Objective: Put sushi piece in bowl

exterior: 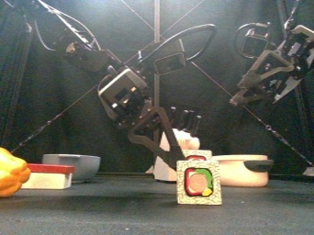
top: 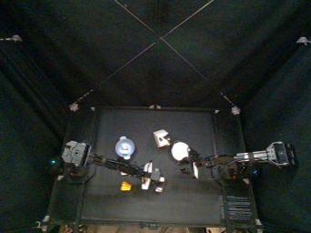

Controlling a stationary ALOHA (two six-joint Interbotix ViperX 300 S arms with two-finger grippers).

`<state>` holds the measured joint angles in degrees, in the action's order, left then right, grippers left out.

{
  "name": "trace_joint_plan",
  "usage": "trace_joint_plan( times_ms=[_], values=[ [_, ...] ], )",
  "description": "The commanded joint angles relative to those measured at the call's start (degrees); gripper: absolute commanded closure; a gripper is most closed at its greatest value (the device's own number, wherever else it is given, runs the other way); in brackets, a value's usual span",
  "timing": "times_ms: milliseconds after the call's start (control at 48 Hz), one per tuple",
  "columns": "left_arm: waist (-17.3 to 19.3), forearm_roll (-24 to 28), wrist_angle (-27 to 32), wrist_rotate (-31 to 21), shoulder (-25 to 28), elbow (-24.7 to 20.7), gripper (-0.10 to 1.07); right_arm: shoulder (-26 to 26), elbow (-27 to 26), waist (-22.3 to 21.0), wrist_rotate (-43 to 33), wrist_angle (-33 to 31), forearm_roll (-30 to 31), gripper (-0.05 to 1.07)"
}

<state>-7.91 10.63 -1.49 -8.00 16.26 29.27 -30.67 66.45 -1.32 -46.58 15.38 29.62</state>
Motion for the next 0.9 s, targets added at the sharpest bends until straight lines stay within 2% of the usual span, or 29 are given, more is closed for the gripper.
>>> trace_joint_plan(
  times_ms=[0, 125, 292, 521, 875],
  values=[
    [-0.6, -0.9, -0.2, 0.0, -2.5, -0.2, 0.44, -0.3, -1.0, 0.1, -0.1, 0.5, -0.2, 0.21],
    [-1.0, -1.2, -0.2, 0.0, -4.7, 1.3, 0.44, -0.3, -0.9, 0.0, -0.1, 0.4, -0.2, 0.21],
    [-1.5, -1.3, 0.0, 0.0, -9.7, 5.7, 0.44, -0.3, -1.0, 0.1, -0.1, 0.4, -0.2, 0.21],
    [-0.5, -2.2, 4.5, -0.2, -17.8, 12.7, 0.44, -0.3, -1.1, 0.1, -0.1, 0.4, -0.2, 0.21],
    [6.9, -3.4, 6.2, -0.3, -33.1, 23.0, 0.44, -0.3, -0.9, 0.1, -0.1, 0.4, -0.2, 0.21]
  ],
)
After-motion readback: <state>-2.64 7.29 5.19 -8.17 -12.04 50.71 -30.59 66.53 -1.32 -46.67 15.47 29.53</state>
